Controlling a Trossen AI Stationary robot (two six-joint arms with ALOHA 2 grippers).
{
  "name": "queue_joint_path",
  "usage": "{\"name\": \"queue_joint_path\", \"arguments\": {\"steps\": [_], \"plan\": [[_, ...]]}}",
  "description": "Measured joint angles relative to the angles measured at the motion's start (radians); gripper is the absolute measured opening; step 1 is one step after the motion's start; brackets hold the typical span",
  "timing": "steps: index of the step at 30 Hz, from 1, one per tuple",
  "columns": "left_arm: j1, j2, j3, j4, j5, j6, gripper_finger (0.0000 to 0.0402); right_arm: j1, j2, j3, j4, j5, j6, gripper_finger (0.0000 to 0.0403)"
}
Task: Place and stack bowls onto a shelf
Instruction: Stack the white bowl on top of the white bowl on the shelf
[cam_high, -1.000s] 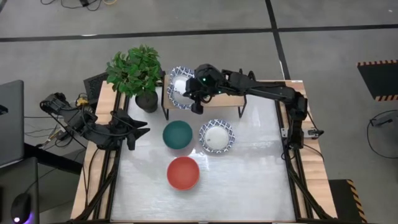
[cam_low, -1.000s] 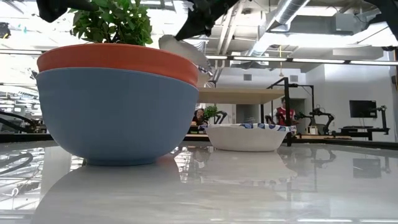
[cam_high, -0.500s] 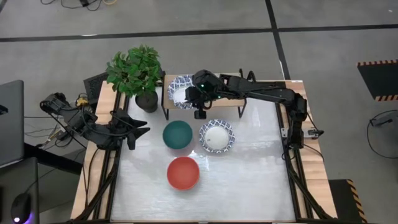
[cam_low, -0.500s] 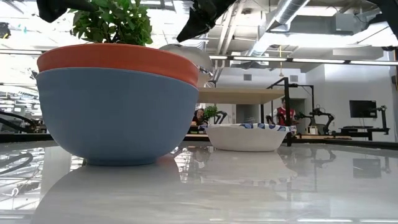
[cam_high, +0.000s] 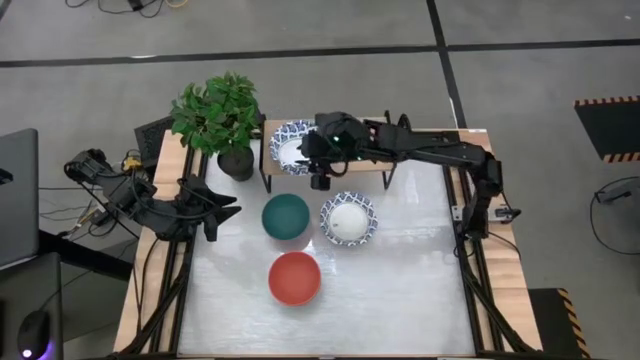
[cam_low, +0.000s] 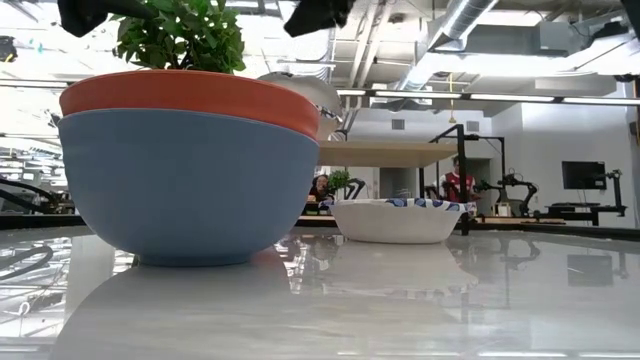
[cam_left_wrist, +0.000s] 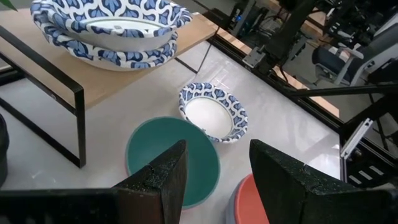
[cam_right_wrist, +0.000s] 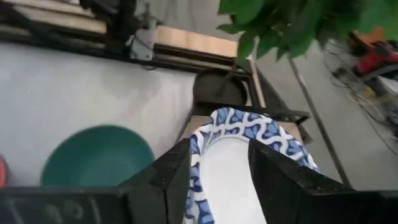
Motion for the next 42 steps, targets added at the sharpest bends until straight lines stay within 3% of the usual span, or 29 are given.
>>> {"name": "queue_joint_path", "arguments": {"steps": [4, 9, 15, 28, 33, 37, 42], "plan": [[0.0, 0.002, 0.0, 0.0, 0.0, -0.014, 0.0158, 0.039, 0.011, -0.034, -0.004, 0.164, 0.052, 0.0151], [0.0, 0.004, 0.0, -0.001, 0.0, -0.017, 0.0158, 0.097, 0.028, -0.141, 0.117, 0.361, 0.056, 0.0106], [0.0, 0.012, 0.0, -0.002, -0.001, -0.009, 0.0158, 0.124, 0.024, -0.218, 0.209, 0.406, 0.019, 0.0074], [0.0, 0.014, 0.0, -0.002, 0.009, 0.0, 0.0158, 0.124, 0.022, -0.209, 0.176, 0.391, 0.05, 0.0065], [0.0, 0.015, 0.0, -0.002, 0.041, -0.003, 0.0158, 0.219, -0.034, -0.122, -0.063, 0.378, 0.178, 0.0065], [0.0, 0.016, 0.0, -0.001, 0.031, 0.006, 0.0158, 0.296, -0.052, -0.11, -0.254, 0.27, 0.338, 0.0071], [0.001, 0.016, 0.0, -0.001, 0.028, 0.008, 0.0158, 0.372, -0.023, -0.136, -0.471, 0.199, 0.469, 0.0119]]}}
